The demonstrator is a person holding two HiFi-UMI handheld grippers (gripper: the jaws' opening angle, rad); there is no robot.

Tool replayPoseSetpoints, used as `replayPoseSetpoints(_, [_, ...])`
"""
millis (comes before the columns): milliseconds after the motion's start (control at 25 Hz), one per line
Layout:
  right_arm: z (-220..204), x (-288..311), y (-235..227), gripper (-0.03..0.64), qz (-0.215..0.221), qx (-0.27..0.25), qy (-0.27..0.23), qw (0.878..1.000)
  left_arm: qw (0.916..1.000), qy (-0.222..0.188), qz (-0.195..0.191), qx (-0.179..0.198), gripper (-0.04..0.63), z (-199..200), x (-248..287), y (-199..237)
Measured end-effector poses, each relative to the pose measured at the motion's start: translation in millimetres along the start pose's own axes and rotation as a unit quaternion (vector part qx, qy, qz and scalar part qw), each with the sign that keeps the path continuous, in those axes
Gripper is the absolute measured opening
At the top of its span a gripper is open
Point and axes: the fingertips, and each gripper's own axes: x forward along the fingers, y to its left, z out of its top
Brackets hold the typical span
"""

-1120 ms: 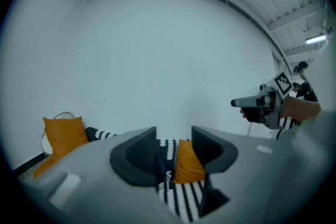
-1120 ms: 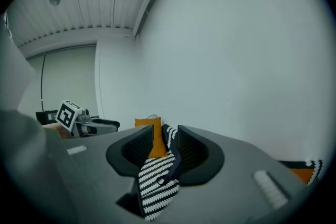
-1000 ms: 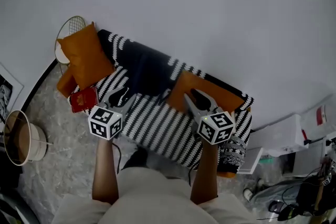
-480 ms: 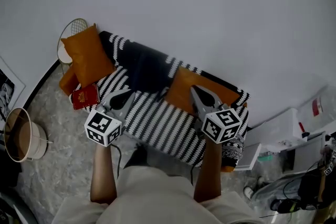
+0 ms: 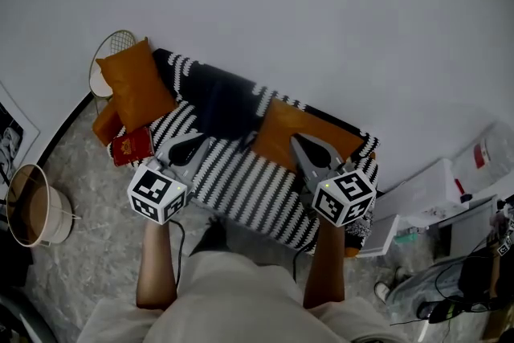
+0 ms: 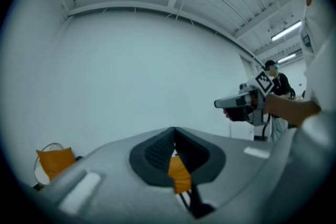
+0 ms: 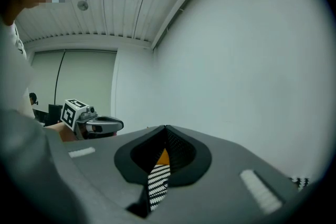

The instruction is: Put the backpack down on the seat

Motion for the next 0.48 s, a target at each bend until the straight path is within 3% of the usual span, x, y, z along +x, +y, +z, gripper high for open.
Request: replayPoseSetpoints(480, [-0.7, -15.8, 28.9, 0.006, 0.011, -0.007, 0.008, 1.0, 0.9997, -0.004, -0.026, 0.003, 0.005, 6.9, -10.9, -32.9])
